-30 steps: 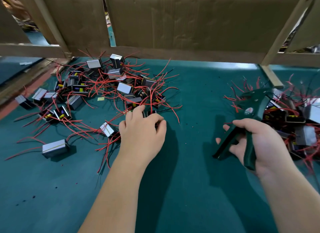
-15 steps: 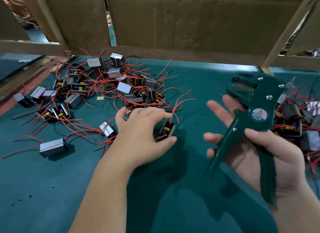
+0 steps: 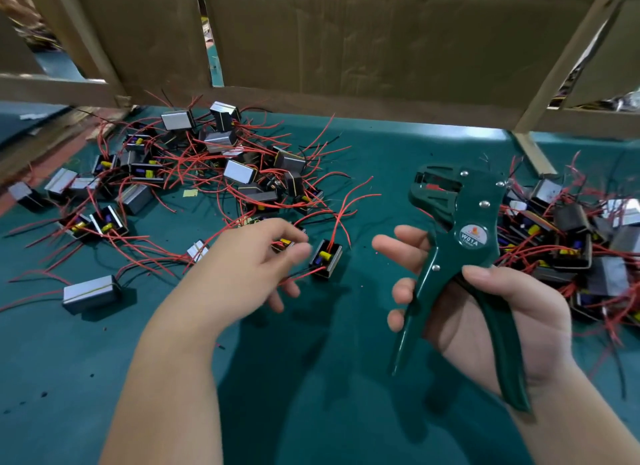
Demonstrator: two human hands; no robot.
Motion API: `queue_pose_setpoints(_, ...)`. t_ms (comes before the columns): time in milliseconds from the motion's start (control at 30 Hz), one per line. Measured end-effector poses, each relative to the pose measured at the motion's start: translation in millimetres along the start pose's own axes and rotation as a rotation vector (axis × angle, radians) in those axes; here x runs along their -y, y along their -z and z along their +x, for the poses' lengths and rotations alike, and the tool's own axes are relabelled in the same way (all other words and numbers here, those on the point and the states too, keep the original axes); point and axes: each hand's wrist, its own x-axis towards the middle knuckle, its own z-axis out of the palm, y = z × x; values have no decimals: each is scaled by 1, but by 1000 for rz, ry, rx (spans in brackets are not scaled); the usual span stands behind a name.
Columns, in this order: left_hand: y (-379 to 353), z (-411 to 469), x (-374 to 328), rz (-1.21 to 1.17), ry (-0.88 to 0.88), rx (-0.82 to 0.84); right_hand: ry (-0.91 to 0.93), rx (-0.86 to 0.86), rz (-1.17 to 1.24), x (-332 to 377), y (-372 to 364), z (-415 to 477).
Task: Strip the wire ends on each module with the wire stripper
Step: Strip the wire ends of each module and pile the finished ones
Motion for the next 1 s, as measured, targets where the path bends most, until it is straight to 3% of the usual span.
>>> queue_pose_setpoints(167,-16,-1,-17,-375,48,195,-31,-70,-19,-1,1,2)
queue_pose_setpoints(300,-19,1,-27,-986,117,216,-22,-162,-6,-2,2,4)
queue_pose_setpoints(467,-23,1,-33,-1389,-131,121,-14,-153,-8,-3,0,5)
queue_pose_setpoints(567,-25,-1,-36,-1415,-273,19,-23,-132,-14,-3,-1,5)
queue_pose_setpoints(767,-33,6,-36,-1295,-241,-234,-87,-38,-32,-11,-3,4)
queue_pose_setpoints(1000,-44,4,-36,-1077,-276,-240,-80,-42,-118,-18,-3,4)
